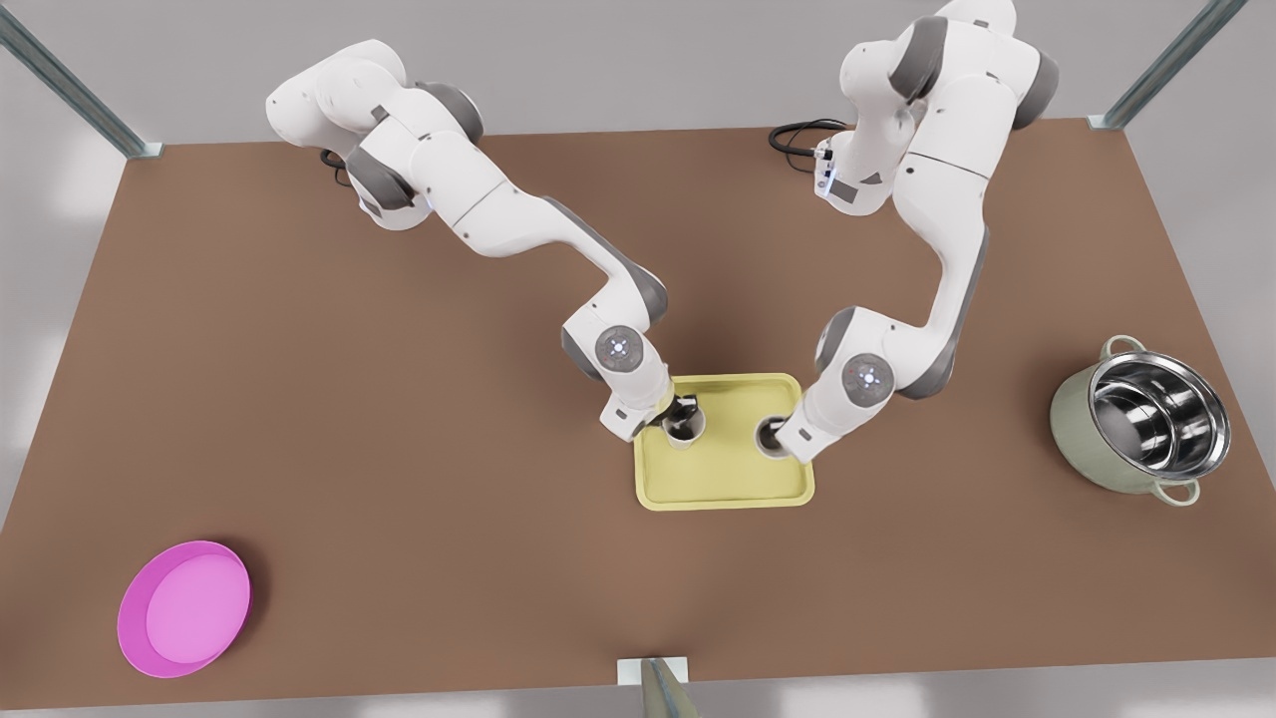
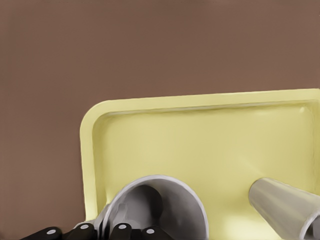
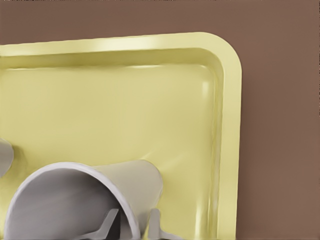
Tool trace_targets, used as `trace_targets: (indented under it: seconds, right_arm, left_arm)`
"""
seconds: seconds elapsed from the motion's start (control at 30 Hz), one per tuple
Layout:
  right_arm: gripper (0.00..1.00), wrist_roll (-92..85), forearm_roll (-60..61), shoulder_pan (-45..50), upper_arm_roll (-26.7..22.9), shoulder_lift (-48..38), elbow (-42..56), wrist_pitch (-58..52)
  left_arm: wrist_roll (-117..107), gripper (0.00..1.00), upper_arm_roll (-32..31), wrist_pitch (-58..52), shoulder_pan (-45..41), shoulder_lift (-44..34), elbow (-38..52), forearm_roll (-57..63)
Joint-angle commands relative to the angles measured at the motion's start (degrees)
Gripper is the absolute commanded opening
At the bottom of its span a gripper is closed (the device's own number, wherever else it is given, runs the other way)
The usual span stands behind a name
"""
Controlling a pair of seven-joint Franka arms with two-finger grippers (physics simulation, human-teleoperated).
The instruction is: Use the left arm to pick up the white IKEA cup from the tray and place it on the middle-left position; use the right arm to pick up the white IKEA cup from the tray and place it on the middle-right position
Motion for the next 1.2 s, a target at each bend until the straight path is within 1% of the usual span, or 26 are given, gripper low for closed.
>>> trace_targets:
  seconds: [0.0, 0.03, 0.07, 0.1, 0.17, 0.27, 0.3, 0.4, 0.43, 0.5, 0.53, 0.63, 0.7, 0.8, 0.87, 0.9, 0.93, 0.97, 1.03, 1.1, 1.13, 1.17]
  right_arm:
    - [0.37, 6.5, -0.3, 0.0, 0.0, -0.1, 0.0, 0.0]
    - [0.36, 6.4, -0.4, 0.0, 0.0, -0.2, 0.0, -0.2]
    - [0.33, 6.5, -1.9, 0.0, 0.0, -0.1, 0.0, -0.4]
    - [0.3, 6.5, -2.3, 0.0, 0.0, -0.1, 0.0, -0.4]
    - [0.24, 6.5, -2.3, -0.1, -0.1, -0.1, -0.1, -0.4]
    - [0.24, 6.3, -2.4, -0.4, -0.3, -1.4, -0.1, -1.2]
    - [0.24, 6.4, -2.3, -0.5, -0.5, -1.8, -0.1, -1.8]
    - [0.24, 6.3, -2.3, -0.6, -1.3, -3.5, -0.1, -3.4]
    - [0.25, 6.0, -2.3, -1.4, -1.5, -4.3, -0.1, -4.3]
    - [0.25, 4.4, -2.2, -3.3, -1.5, -8.0, -5.1, -4.3]
    - [0.25, 3.2, -2.1, -4.4, -1.4, -8.9, -6.1, -4.4]
    - [0.25, -4.0, -2.0, -8.6, -1.4, -15.1, -15.5, -4.4]
    - [0.25, -5.6, -1.8, -9.7, -1.4, -16.2, -18.2, -4.4]
    - [0.26, -7.4, -1.8, -10.7, -1.3, -17.5, -21.9, -4.3]
    - [0.31, -7.5, -1.8, -10.7, -1.2, -17.2, -22.5, -4.3]
    - [0.5, -7.5, -1.8, -10.7, -1.2, -17.1, -22.7, -4.3]
    - [0.56, -7.6, -1.8, -10.7, -1.2, -17.1, -22.7, -4.2]
    - [0.56, -7.6, -1.8, -10.6, -1.1, -17.0, -22.7, -4.2]
    - [0.56, -7.7, -1.8, -10.7, -1.1, -17.0, -22.7, -4.3]
    - [0.63, -7.7, -1.8, -10.6, -1.1, -17.0, -22.6, -4.2]
    - [0.64, -7.7, -1.8, -10.6, -1.1, -17.0, -22.6, -4.2]
    - [0.67, -7.7, -1.8, -10.6, -1.1, -17.0, -22.7, -4.2]
  left_arm:
    - [1.9, 0.21, 0.0, -4.7, 1.0, -1.0, 0.7, -0.4]
    - [6.4, 0.2, 0.0, -8.0, 3.3, -2.2, 1.6, -2.0]
    - [13.0, 0.2, 0.0, -11.6, 6.2, -3.0, 2.7, -3.9]
    - [18.3, 0.2, 0.1, -12.1, 9.3, -3.2, 2.9, -3.6]
    - [23.1, 0.2, 0.7, -11.1, 12.1, -2.3, 5.3, -0.8]
    - [23.1, 0.2, 2.4, -3.3, 12.8, 1.0, 7.0, 6.4]
    - [23.1, 0.19, 2.8, -0.1, 13.2, 2.2, 7.3, 7.0]
    - [23.5, 0.19, 4.4, 4.9, 13.4, 4.3, 8.1, 10.0]
    - [23.5, 0.19, 4.4, 6.4, 13.9, 5.2, 8.2, 9.9]
    - [22.4, 0.19, 4.4, 7.3, 14.2, 5.9, 8.7, 7.7]
    - [22.4, 0.19, 4.4, 7.7, 14.2, 5.9, 9.1, 5.6]
    - [21.6, 0.19, 4.4, 9.3, 14.3, 6.7, 9.2, 5.4]
    - [21.6, 0.19, 4.4, 12.3, 14.4, 7.6, 9.2, 2.6]
    - [21.7, 0.19, 4.4, 12.3, 14.6, 8.3, 9.2, -1.0]
    - [21.8, 0.19, 4.4, 13.7, 14.6, 8.6, 9.1, -0.9]
    - [21.9, 0.23, 4.4, 13.8, 14.6, 8.6, 9.1, -0.8]
    - [22.2, 0.77, 4.4, 13.8, 14.6, 8.6, 9.1, -0.6]
    - [21.9, 1.0, 4.4, 13.8, 14.4, 8.6, 9.1, -0.5]
    - [21.9, 1.0, 4.4, 13.9, 14.4, 8.6, 9.0, 0.0]
    - [22.6, 1.0, 4.4, 13.0, 14.3, 7.9, 9.1, 0.8]
    - [23.1, 1.0, 4.4, 5.3, 14.4, 4.3, 9.3, 3.6]
    - [23.9, 1.0, 4.1, -5.0, 14.4, -0.7, 9.6, 3.7]
